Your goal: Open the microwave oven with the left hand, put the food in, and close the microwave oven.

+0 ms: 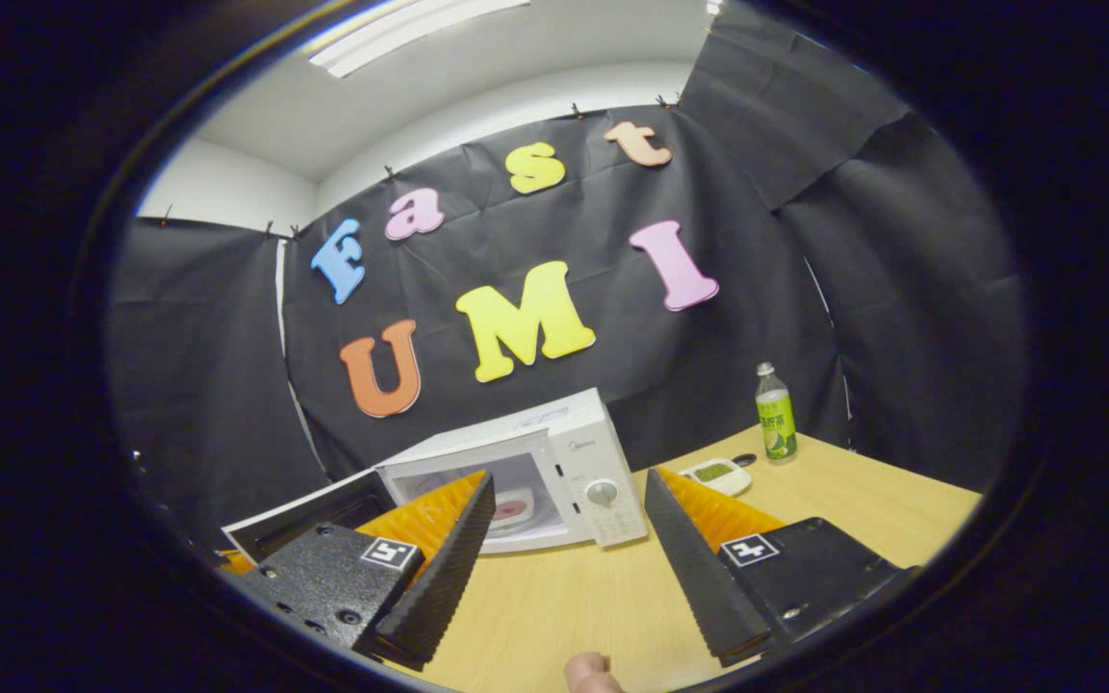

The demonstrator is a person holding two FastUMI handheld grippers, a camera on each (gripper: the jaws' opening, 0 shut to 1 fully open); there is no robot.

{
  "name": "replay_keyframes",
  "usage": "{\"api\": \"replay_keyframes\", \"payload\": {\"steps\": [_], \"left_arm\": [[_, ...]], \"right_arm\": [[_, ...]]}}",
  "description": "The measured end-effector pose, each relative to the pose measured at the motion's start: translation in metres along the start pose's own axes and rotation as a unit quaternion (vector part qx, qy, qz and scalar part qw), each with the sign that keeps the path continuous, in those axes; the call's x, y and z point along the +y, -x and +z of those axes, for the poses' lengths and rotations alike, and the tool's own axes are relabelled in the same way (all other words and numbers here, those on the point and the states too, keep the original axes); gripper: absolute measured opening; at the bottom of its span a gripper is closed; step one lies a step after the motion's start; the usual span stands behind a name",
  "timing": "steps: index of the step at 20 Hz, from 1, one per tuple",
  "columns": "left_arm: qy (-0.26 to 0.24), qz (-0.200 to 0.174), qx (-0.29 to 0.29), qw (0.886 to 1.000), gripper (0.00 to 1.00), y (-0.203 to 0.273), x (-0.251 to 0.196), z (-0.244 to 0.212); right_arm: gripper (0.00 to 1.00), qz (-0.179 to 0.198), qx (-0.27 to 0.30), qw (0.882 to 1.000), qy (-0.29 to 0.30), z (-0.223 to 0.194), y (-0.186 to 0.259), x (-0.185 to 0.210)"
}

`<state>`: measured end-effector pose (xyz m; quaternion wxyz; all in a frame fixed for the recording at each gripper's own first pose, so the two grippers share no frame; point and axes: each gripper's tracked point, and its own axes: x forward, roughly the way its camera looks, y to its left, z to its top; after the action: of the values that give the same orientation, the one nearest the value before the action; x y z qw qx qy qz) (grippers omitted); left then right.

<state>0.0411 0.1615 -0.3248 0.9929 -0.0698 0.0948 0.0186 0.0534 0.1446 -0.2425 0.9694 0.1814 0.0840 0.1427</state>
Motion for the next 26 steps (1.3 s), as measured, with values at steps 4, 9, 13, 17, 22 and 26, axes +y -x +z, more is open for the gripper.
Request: {"api": "replay_keyframes", "payload": {"steps": [4, 9, 13, 17, 22, 26], "left_arm": [[-0.023, -0.029, -0.026, 0.999, 0.01, 0.013, -0.027, 0.011], [-0.037, -0.106, -0.036, 0.993, 0.01, 0.004, -0.074, 0.009], [-0.039, -0.147, -0.019, 0.988, 0.00, -0.009, -0.111, -0.003], [-0.034, -0.194, -0.014, 0.980, 0.00, -0.020, -0.151, -0.009], [-0.035, -0.233, -0.001, 0.972, 0.01, -0.049, -0.195, -0.016], [-0.026, -0.251, 0.009, 0.968, 0.00, -0.075, -0.221, -0.022]], "right_arm": [[0.99, -0.003, -0.002, 1.000, -0.015, 0.028, 0.027, -0.024], [0.99, 0.004, -0.004, 1.000, 0.000, 0.052, 0.051, -0.062], [0.99, -0.010, -0.023, 1.000, 0.016, 0.069, 0.061, -0.091], [0.99, 0.002, -0.020, 1.000, 0.015, 0.063, 0.064, -0.095], [0.99, 0.016, -0.014, 1.000, 0.009, 0.059, 0.063, -0.092], [0.99, 0.020, -0.014, 1.000, 0.013, 0.057, 0.067, -0.089]]}}
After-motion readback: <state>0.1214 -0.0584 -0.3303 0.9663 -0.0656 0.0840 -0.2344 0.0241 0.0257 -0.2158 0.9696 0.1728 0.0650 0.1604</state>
